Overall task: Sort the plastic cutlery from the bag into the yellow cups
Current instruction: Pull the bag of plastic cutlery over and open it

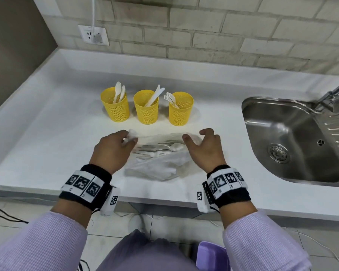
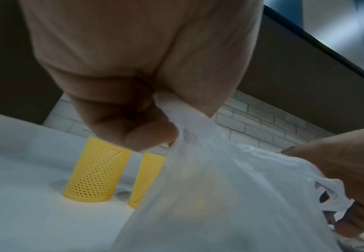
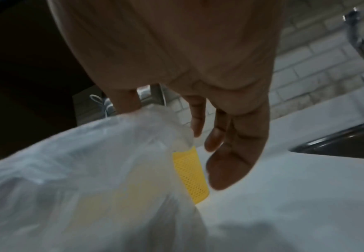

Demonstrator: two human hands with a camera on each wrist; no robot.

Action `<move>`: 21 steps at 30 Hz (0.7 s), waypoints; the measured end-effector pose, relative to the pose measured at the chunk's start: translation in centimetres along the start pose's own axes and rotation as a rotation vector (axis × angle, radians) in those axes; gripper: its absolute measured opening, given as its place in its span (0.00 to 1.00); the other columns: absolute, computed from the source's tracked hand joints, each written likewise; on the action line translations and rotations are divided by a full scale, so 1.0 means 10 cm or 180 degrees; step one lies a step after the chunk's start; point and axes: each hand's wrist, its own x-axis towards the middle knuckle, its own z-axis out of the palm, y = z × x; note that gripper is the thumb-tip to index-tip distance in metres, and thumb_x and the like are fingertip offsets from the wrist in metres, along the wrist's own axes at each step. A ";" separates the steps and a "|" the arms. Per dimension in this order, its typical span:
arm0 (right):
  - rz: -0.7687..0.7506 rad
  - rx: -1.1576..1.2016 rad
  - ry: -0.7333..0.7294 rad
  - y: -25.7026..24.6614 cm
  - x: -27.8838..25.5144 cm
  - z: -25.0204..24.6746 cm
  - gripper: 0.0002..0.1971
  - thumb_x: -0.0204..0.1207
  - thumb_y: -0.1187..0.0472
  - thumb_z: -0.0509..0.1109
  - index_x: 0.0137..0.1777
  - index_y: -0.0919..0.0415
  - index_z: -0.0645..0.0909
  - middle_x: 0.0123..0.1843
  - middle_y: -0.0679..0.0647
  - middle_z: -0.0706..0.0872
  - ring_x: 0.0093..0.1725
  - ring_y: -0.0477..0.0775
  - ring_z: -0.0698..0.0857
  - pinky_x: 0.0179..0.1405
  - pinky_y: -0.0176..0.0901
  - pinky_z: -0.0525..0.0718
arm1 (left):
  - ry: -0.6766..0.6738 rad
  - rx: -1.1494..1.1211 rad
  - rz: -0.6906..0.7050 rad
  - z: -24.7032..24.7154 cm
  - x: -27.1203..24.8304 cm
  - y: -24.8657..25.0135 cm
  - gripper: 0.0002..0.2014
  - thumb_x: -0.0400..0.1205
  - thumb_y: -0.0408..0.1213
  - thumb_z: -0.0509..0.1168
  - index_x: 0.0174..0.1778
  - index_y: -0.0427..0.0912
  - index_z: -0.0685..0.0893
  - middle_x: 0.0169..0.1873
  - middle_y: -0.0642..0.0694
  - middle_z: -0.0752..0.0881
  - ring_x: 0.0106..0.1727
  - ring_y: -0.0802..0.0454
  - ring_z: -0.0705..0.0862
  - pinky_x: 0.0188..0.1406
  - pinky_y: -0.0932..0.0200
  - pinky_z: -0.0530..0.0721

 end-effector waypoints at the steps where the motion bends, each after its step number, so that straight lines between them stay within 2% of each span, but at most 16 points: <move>1: -0.0077 0.0045 0.0067 0.02 0.00 -0.01 0.23 0.80 0.43 0.74 0.65 0.58 0.77 0.57 0.54 0.81 0.53 0.53 0.82 0.59 0.43 0.80 | 0.0139 0.0126 0.0062 0.02 0.01 0.00 0.18 0.88 0.51 0.63 0.35 0.46 0.79 0.29 0.49 0.80 0.40 0.40 0.80 0.35 0.52 0.71; 3: -0.0226 0.0375 0.0235 0.05 0.00 0.02 0.08 0.82 0.54 0.73 0.52 0.57 0.84 0.43 0.52 0.88 0.41 0.48 0.89 0.48 0.45 0.89 | 0.0343 0.0095 0.0128 0.06 0.00 0.02 0.18 0.90 0.49 0.61 0.38 0.46 0.87 0.33 0.50 0.84 0.43 0.41 0.83 0.39 0.52 0.75; 4: -0.0287 0.0596 0.0310 0.07 0.00 0.04 0.04 0.82 0.60 0.71 0.46 0.56 0.86 0.39 0.52 0.89 0.33 0.46 0.89 0.41 0.45 0.91 | 0.0419 -0.0079 0.0106 0.07 0.00 0.04 0.19 0.90 0.49 0.60 0.39 0.46 0.88 0.33 0.52 0.85 0.42 0.44 0.83 0.40 0.52 0.75; 5: -0.0282 0.0852 0.0408 0.09 0.01 0.06 0.08 0.82 0.65 0.70 0.43 0.55 0.86 0.37 0.54 0.89 0.30 0.48 0.89 0.36 0.47 0.91 | 0.0433 -0.0380 -0.0008 0.09 0.01 0.06 0.20 0.91 0.49 0.59 0.38 0.46 0.88 0.32 0.54 0.84 0.39 0.47 0.82 0.40 0.52 0.74; 7: -0.0153 0.1598 0.0393 0.11 0.03 0.09 0.11 0.83 0.70 0.68 0.43 0.56 0.87 0.37 0.57 0.89 0.32 0.55 0.88 0.30 0.46 0.88 | 0.0403 -0.1252 -0.0492 0.08 0.04 0.08 0.21 0.91 0.50 0.59 0.36 0.45 0.85 0.28 0.52 0.81 0.32 0.50 0.78 0.37 0.54 0.73; 9: 0.0166 0.2395 0.0202 0.14 0.04 0.10 0.10 0.85 0.73 0.64 0.49 0.61 0.85 0.37 0.59 0.85 0.29 0.53 0.84 0.25 0.39 0.81 | 0.0316 -0.2627 -0.1169 0.10 0.07 0.05 0.20 0.90 0.50 0.62 0.35 0.46 0.82 0.26 0.52 0.79 0.28 0.52 0.76 0.32 0.57 0.74; 11: 0.0629 0.3354 0.0036 0.15 0.06 0.12 0.09 0.87 0.74 0.61 0.52 0.64 0.81 0.36 0.60 0.82 0.27 0.51 0.82 0.27 0.38 0.81 | -0.0125 -0.4111 -0.1941 0.14 0.15 -0.05 0.16 0.89 0.48 0.65 0.37 0.46 0.83 0.26 0.54 0.78 0.27 0.57 0.76 0.33 0.63 0.74; 12: 0.0868 0.3832 -0.0068 0.14 0.06 0.11 0.09 0.88 0.74 0.60 0.51 0.64 0.80 0.39 0.63 0.82 0.30 0.54 0.84 0.34 0.42 0.86 | -0.0470 -0.4724 -0.2296 0.15 0.19 -0.09 0.15 0.89 0.47 0.65 0.38 0.45 0.84 0.26 0.56 0.75 0.26 0.60 0.75 0.31 0.66 0.74; 13: 0.1117 0.4267 -0.0213 0.14 0.07 0.12 0.10 0.89 0.72 0.59 0.49 0.65 0.80 0.41 0.67 0.83 0.35 0.60 0.87 0.43 0.50 0.90 | -0.0791 -0.5160 -0.2614 0.17 0.22 -0.14 0.16 0.89 0.47 0.64 0.37 0.44 0.83 0.24 0.58 0.70 0.22 0.62 0.73 0.25 0.69 0.74; 14: 0.1373 0.4682 -0.0367 0.15 0.06 0.12 0.12 0.90 0.69 0.59 0.45 0.66 0.79 0.41 0.69 0.85 0.36 0.63 0.89 0.44 0.55 0.93 | -0.1037 -0.5428 -0.2850 0.19 0.22 -0.14 0.20 0.89 0.48 0.62 0.33 0.43 0.83 0.21 0.59 0.67 0.18 0.63 0.72 0.18 0.70 0.73; 15: 0.1662 0.4945 -0.0485 0.15 0.04 0.12 0.15 0.90 0.66 0.58 0.41 0.68 0.78 0.35 0.69 0.85 0.30 0.62 0.89 0.34 0.55 0.93 | -0.1167 -0.5490 -0.3019 0.22 0.22 -0.18 0.25 0.91 0.48 0.60 0.28 0.42 0.82 0.18 0.58 0.67 0.16 0.63 0.72 0.14 0.69 0.73; 16: 0.1890 0.5083 -0.0611 0.16 0.03 0.13 0.16 0.91 0.64 0.58 0.40 0.68 0.76 0.28 0.66 0.84 0.23 0.59 0.86 0.22 0.46 0.89 | -0.1294 -0.5444 -0.3039 0.22 0.19 -0.17 0.29 0.91 0.48 0.59 0.25 0.40 0.82 0.17 0.56 0.72 0.15 0.62 0.74 0.13 0.67 0.76; 17: 0.1912 0.4989 -0.0715 0.18 0.04 0.14 0.14 0.90 0.62 0.59 0.43 0.68 0.75 0.26 0.63 0.82 0.20 0.57 0.84 0.18 0.40 0.84 | -0.1356 -0.5199 -0.2872 0.22 0.16 -0.18 0.28 0.91 0.48 0.59 0.28 0.37 0.86 0.19 0.52 0.79 0.18 0.60 0.80 0.17 0.65 0.82; 19: 0.1546 0.4250 -0.0650 0.23 0.07 0.16 0.08 0.85 0.60 0.65 0.55 0.66 0.76 0.39 0.66 0.84 0.34 0.60 0.88 0.32 0.43 0.86 | -0.1161 -0.4364 -0.2318 0.22 0.11 -0.21 0.23 0.87 0.54 0.67 0.53 0.35 0.91 0.42 0.44 0.91 0.40 0.52 0.90 0.41 0.58 0.92; 20: 0.1261 0.3572 -0.0535 0.27 0.10 0.17 0.13 0.80 0.55 0.68 0.56 0.63 0.76 0.47 0.66 0.83 0.43 0.61 0.87 0.41 0.47 0.86 | -0.0958 -0.3796 -0.2111 0.22 0.08 -0.22 0.27 0.81 0.62 0.71 0.60 0.40 0.89 0.51 0.45 0.91 0.50 0.48 0.90 0.51 0.53 0.90; 21: 0.1026 0.2814 -0.0430 0.28 0.10 0.15 0.18 0.74 0.48 0.71 0.55 0.60 0.76 0.51 0.64 0.82 0.48 0.61 0.85 0.45 0.51 0.85 | -0.0748 -0.3131 -0.1944 0.21 0.05 -0.19 0.32 0.74 0.69 0.73 0.61 0.44 0.86 0.54 0.46 0.89 0.54 0.46 0.89 0.53 0.50 0.88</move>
